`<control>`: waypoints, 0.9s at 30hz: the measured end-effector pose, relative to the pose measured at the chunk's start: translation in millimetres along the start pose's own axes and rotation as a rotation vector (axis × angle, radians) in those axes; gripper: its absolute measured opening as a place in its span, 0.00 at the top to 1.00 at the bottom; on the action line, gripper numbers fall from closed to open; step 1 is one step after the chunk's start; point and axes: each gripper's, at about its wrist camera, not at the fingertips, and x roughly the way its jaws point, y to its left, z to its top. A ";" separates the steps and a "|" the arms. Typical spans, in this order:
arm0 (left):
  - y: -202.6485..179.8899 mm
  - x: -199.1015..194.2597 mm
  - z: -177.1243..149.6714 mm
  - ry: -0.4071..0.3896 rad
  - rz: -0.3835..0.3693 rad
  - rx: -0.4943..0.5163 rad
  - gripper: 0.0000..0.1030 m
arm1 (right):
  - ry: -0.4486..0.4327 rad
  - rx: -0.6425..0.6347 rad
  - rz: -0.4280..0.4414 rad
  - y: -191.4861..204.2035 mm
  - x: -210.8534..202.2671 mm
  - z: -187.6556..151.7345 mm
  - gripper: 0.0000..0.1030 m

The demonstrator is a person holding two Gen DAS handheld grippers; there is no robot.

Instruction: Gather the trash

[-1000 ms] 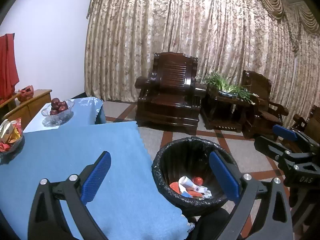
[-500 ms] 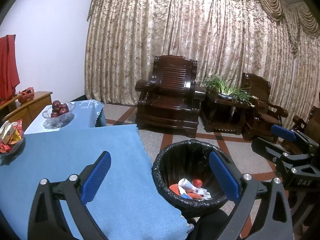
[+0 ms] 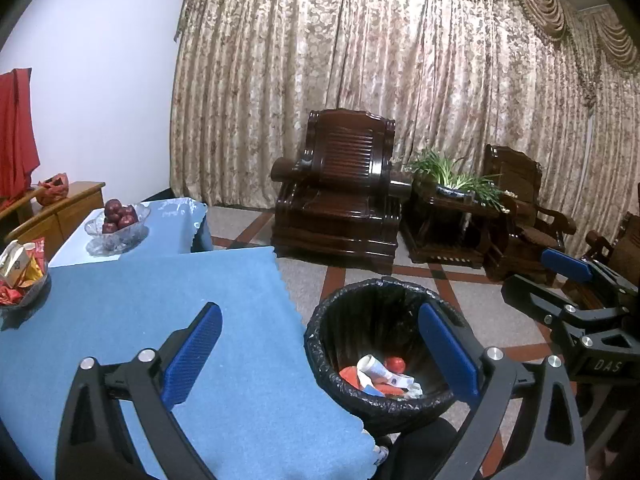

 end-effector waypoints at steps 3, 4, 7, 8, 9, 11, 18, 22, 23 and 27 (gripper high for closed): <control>0.4 -2.3 -0.3 0.000 0.001 -0.001 0.06 | 0.001 -0.001 0.000 0.8 0.0 0.5 0.05; 0.5 -2.2 -0.4 0.000 0.000 -0.001 0.06 | 0.001 -0.001 0.000 0.3 0.2 0.5 0.05; 0.5 -2.5 -0.3 0.001 0.000 -0.001 0.06 | 0.001 -0.001 0.000 0.5 0.2 0.5 0.05; 0.5 -2.2 -0.4 0.001 0.000 -0.001 0.06 | 0.002 -0.001 0.001 0.6 0.2 0.5 0.05; 0.5 -2.5 -0.3 0.001 0.000 -0.001 0.06 | 0.002 0.000 0.001 0.9 0.0 0.7 0.05; 0.5 -2.5 -0.2 0.001 0.000 -0.001 0.06 | 0.001 -0.001 0.001 0.8 0.1 0.8 0.05; 0.5 -2.9 0.2 0.003 0.001 -0.001 0.06 | 0.002 -0.001 0.000 0.9 0.2 1.4 0.05; 0.5 -2.7 0.3 0.001 0.000 -0.001 0.06 | 0.002 -0.001 0.000 1.0 0.2 1.8 0.05; 0.4 -2.7 0.4 0.002 0.000 -0.001 0.06 | 0.003 -0.001 0.001 1.2 0.2 1.9 0.05; 0.4 -2.8 0.7 0.003 0.000 -0.001 0.06 | 0.005 -0.001 0.001 2.8 0.4 1.1 0.05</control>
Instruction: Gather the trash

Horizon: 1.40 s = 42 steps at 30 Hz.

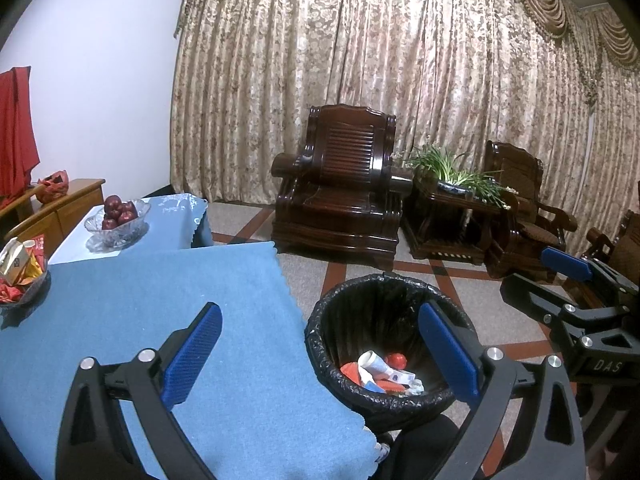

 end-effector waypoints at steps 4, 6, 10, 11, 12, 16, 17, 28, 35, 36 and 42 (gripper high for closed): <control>0.0 -0.8 -0.7 -0.002 0.001 0.000 0.06 | 0.003 0.001 0.001 1.2 0.4 -4.3 0.05; 0.2 -1.2 -0.6 0.000 0.000 0.000 0.06 | 0.002 0.000 0.001 1.3 0.5 -4.0 0.05; 0.0 -2.0 -0.5 0.000 0.000 0.000 0.06 | 0.003 0.000 0.001 1.1 0.5 -3.5 0.05; 0.2 -2.7 -1.3 0.001 0.000 0.001 0.06 | 0.004 0.000 0.001 1.3 0.5 -3.4 0.05; -0.1 -1.7 -0.8 0.002 -0.001 -0.001 0.06 | 0.004 0.000 0.000 1.4 0.4 -3.3 0.05; -0.6 -1.8 -0.3 0.002 0.000 0.000 0.06 | 0.006 0.001 0.001 2.1 0.3 -3.4 0.05; -0.6 -2.0 -0.2 0.002 0.000 -0.001 0.06 | 0.005 0.000 0.001 1.7 0.4 -3.0 0.05; -0.4 -6.8 -2.4 0.010 -0.001 0.000 0.06 | 0.017 0.003 0.001 1.8 6.0 -13.1 0.05; -0.3 -9.9 -6.9 0.017 -0.001 -0.002 0.06 | 0.030 0.005 0.002 -0.2 11.6 -15.0 0.05; -0.2 -13.3 -8.8 0.020 -0.001 -0.003 0.06 | 0.032 0.005 0.001 -0.4 12.3 -14.8 0.05; 0.6 -15.4 -15.4 0.033 0.005 -0.009 0.06 | 0.041 0.011 -0.002 -1.2 14.8 -13.4 0.05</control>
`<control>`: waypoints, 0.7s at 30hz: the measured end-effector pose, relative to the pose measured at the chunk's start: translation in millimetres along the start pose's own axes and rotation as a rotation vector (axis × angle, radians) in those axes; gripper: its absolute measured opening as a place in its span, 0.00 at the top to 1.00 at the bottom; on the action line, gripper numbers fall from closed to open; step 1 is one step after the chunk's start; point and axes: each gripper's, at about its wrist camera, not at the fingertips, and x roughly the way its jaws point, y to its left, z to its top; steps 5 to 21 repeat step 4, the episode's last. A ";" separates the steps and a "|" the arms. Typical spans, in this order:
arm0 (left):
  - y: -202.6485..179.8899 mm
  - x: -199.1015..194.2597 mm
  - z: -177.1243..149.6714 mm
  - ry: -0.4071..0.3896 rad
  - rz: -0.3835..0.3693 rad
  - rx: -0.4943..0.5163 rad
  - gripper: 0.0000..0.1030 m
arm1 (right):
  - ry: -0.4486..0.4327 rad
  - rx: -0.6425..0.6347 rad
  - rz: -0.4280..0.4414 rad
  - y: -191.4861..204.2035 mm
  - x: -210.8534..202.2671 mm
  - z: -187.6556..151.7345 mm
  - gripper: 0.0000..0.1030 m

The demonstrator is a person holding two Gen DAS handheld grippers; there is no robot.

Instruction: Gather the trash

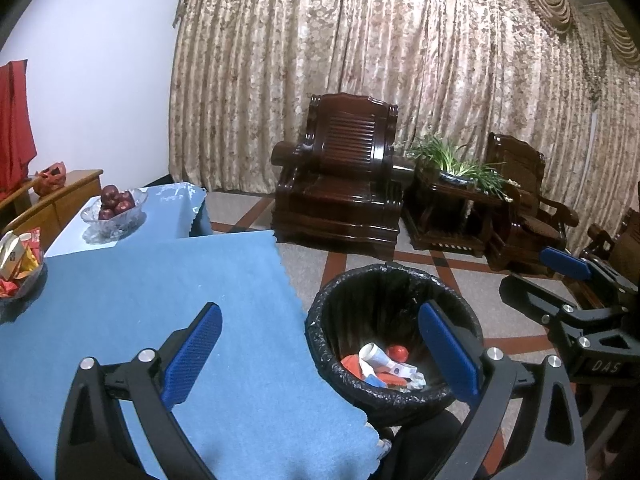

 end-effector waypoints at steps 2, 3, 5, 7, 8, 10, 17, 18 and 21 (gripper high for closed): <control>-1.6 1.4 0.9 0.003 0.001 -0.001 0.06 | 0.000 -0.001 0.000 -0.4 0.6 1.1 0.05; -1.8 -0.3 0.0 0.003 0.001 -0.001 0.06 | 0.001 -0.001 0.000 -0.3 0.3 0.4 0.05; -1.4 1.1 1.5 0.003 0.001 -0.001 0.06 | 0.001 -0.001 0.001 -0.3 -0.1 0.0 0.05; -1.4 1.1 1.5 0.003 0.001 -0.001 0.06 | 0.001 -0.001 0.001 -0.3 -0.1 0.0 0.05; -1.4 1.1 1.5 0.003 0.001 -0.001 0.06 | 0.001 -0.001 0.001 -0.3 -0.1 0.0 0.05; -1.4 1.1 1.5 0.003 0.001 -0.001 0.06 | 0.001 -0.001 0.001 -0.3 -0.1 0.0 0.05; -1.4 1.1 1.5 0.003 0.001 -0.001 0.06 | 0.001 -0.001 0.001 -0.3 -0.1 0.0 0.05; -1.4 1.1 1.5 0.003 0.001 -0.001 0.06 | 0.001 -0.001 0.001 -0.3 -0.1 0.0 0.05; -1.4 1.1 1.5 0.003 0.001 -0.001 0.06 | 0.001 -0.001 0.001 -0.3 -0.1 0.0 0.05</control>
